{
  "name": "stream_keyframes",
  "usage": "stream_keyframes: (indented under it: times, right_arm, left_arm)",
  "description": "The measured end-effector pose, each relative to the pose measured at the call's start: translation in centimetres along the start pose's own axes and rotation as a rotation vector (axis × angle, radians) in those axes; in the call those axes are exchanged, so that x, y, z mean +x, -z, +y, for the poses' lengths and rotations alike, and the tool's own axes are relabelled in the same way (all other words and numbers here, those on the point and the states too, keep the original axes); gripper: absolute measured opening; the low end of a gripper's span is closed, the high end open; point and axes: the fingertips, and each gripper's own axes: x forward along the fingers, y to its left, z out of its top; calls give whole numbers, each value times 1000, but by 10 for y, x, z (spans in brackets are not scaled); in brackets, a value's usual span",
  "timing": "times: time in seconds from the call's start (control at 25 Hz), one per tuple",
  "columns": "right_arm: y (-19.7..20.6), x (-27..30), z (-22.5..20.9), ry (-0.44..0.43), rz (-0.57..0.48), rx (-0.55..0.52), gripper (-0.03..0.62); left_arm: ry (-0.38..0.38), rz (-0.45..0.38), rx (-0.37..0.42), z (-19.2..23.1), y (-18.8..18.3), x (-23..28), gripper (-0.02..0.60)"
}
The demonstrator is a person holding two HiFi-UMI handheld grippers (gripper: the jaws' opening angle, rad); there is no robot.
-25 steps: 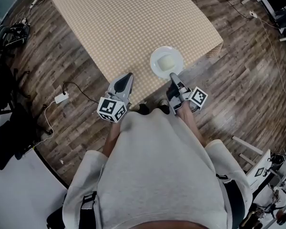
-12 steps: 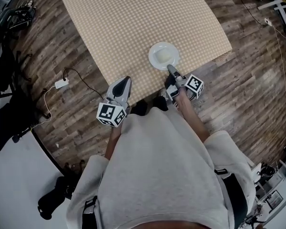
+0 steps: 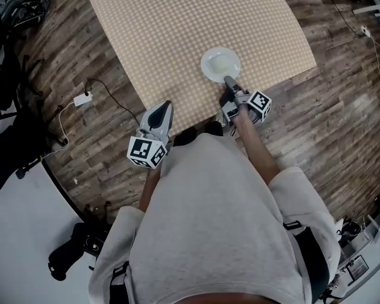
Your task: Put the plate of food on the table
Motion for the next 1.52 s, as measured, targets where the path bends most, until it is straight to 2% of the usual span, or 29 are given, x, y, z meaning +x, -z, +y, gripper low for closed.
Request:
stream_keyframes:
  times: [0.16, 0.28, 0.6, 0.8, 1.04, 1.2, 1.4, 1.52]
  right_arm:
    - [0, 1, -4, 29, 1, 12, 17]
    - [0, 0, -2, 34, 11, -19, 17]
    - [7, 0, 9, 19, 107, -283, 38]
    - [15, 2, 4, 20, 197, -384, 75]
    - [34, 1, 0, 68, 320, -606, 82]
    - [42, -3, -6, 159, 410, -792, 100]
    - [45, -9, -14, 279, 538, -1070, 107]
    - [43, -13, -17, 349, 564, -1278, 94]
  left_arm:
    - [6, 4, -4, -2, 0, 3, 9]
    - [11, 5, -1, -2, 1, 3, 9]
    - [21, -1, -2, -2, 1, 1, 9]
    - [26, 2, -6, -1, 0, 3, 9]
    - [27, 0, -8, 2, 0, -1, 9]
    - [30, -4, -5, 1, -2, -2, 9]
    - [40, -10, -7, -1, -3, 1, 9]
    - [44, -14, -8, -4, -4, 3, 9]
